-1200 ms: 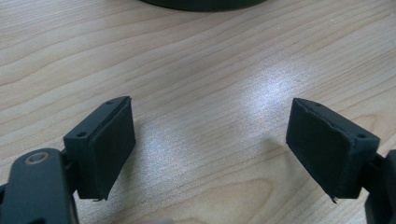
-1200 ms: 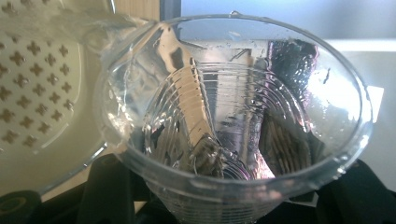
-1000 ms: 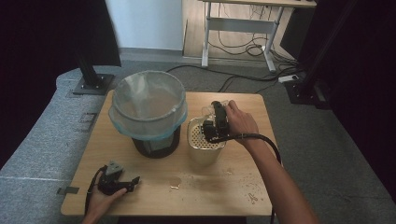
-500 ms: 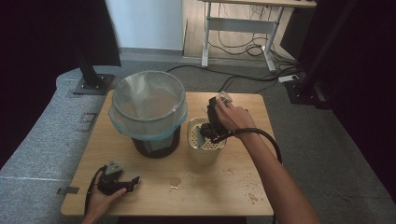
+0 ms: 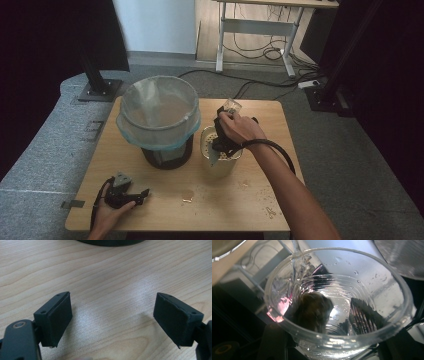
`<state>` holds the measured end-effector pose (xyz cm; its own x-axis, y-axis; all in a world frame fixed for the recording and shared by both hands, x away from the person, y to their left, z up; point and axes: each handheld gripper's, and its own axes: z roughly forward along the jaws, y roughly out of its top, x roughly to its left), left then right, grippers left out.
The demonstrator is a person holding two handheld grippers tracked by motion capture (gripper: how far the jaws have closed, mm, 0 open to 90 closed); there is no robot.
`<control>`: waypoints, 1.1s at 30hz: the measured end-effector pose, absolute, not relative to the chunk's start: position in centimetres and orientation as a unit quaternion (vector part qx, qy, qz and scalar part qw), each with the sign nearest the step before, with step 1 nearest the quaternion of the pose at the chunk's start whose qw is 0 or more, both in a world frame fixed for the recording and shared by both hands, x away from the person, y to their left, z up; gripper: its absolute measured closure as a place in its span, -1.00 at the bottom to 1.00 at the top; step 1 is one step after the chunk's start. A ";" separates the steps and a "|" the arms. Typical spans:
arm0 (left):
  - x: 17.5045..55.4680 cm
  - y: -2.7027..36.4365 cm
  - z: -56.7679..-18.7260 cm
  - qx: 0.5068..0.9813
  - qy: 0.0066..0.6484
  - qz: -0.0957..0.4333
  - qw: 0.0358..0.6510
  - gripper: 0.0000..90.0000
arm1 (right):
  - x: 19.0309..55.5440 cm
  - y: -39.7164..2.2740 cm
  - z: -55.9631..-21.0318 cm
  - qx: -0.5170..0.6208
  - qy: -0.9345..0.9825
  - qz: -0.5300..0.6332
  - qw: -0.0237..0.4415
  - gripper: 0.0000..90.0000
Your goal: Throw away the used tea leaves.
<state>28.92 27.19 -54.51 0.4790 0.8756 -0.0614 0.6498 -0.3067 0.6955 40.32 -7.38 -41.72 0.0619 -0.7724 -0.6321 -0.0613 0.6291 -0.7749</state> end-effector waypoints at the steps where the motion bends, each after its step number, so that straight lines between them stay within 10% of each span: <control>1: 28.9 27.2 -54.5 0.792 0.481 0.167 0.337 -0.66 | 40.3 -7.4 -41.8 -0.339 0.623 -0.289 0.643 0.02; 19: 28.8 27.3 -54.5 0.792 0.481 0.167 0.338 -0.67 | 39.9 -6.6 -40.2 -0.133 0.773 -0.056 0.618 0.01; 33: 28.8 27.2 -54.5 0.791 0.481 0.168 0.338 -0.67 | 41.1 -13.1 -37.4 0.283 0.792 0.423 0.337 0.00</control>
